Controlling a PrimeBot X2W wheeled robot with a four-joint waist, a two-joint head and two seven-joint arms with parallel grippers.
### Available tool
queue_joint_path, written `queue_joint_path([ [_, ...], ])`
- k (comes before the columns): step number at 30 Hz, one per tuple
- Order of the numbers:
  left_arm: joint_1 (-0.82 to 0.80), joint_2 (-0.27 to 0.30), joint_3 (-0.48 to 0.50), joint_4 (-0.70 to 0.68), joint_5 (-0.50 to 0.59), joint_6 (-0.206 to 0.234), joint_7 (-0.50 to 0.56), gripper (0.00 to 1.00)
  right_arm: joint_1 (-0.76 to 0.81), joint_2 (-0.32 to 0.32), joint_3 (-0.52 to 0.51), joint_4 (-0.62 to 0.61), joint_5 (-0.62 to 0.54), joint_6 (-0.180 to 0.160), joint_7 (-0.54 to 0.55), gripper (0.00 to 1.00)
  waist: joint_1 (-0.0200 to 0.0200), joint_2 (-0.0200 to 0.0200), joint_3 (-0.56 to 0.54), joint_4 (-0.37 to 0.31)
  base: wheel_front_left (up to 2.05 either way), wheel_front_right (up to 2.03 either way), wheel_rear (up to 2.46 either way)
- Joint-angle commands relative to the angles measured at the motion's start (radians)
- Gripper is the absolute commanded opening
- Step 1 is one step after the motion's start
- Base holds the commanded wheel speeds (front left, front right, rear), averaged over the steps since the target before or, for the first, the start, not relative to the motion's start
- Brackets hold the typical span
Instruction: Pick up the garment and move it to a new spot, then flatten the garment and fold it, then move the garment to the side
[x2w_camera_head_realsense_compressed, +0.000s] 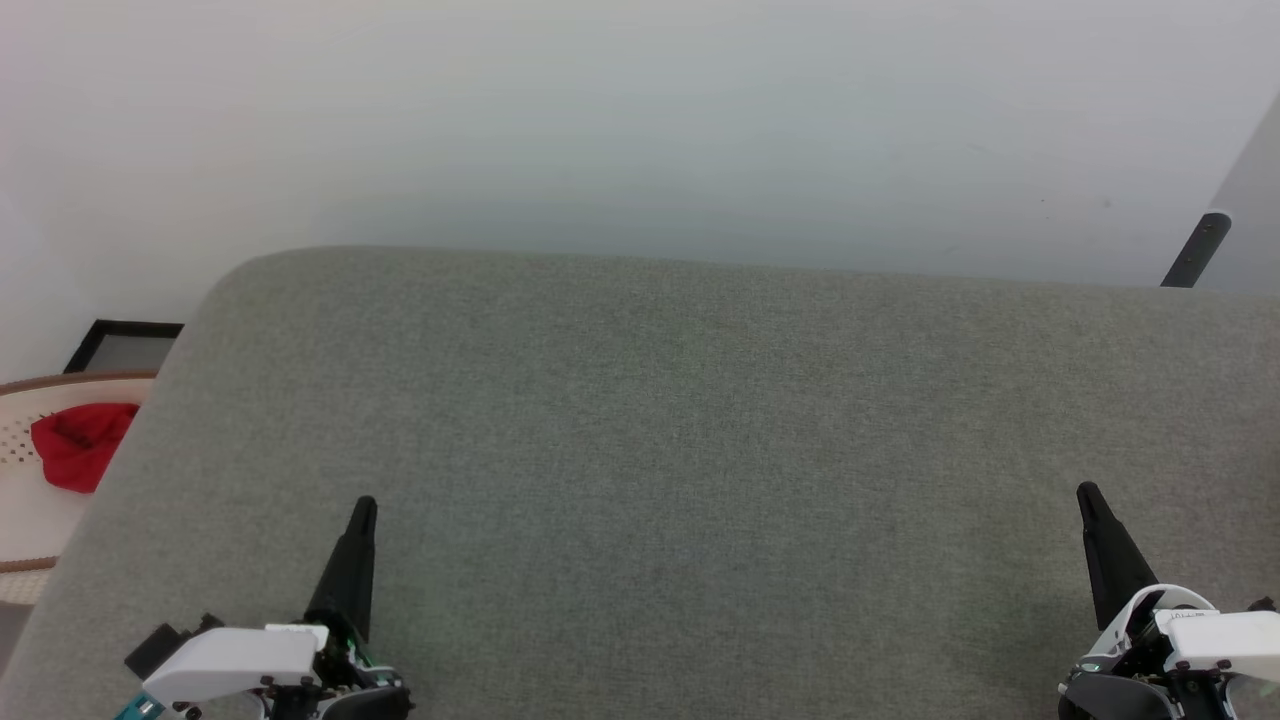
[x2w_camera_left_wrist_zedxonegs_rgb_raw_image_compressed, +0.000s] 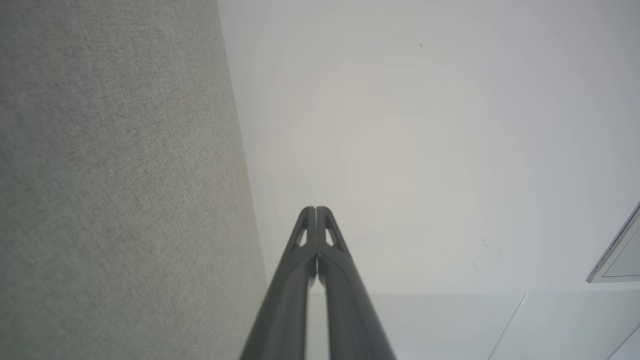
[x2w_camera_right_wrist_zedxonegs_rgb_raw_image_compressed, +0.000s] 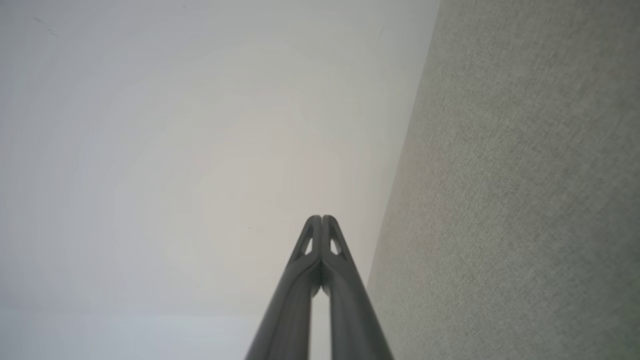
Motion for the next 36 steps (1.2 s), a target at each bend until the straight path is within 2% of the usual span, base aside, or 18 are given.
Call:
queue_joint_path([
  [1,-0.008,0.0,0.002,0.001,-0.004,-0.003,0.002,0.0,-0.003,0.003,0.0,-0.002,0.005,0.0,0.001,0.0,-0.0001,-0.0001,0.0,0.0,0.0,0.0,0.0],
  [36,-0.008,0.0,0.002,0.001,-0.004,-0.003,0.001,0.0,-0.003,0.003,0.0,-0.002,0.005,0.0,0.001,0.0,-0.0001,-0.0001,0.0,0.0,0.0,0.0,0.0],
])
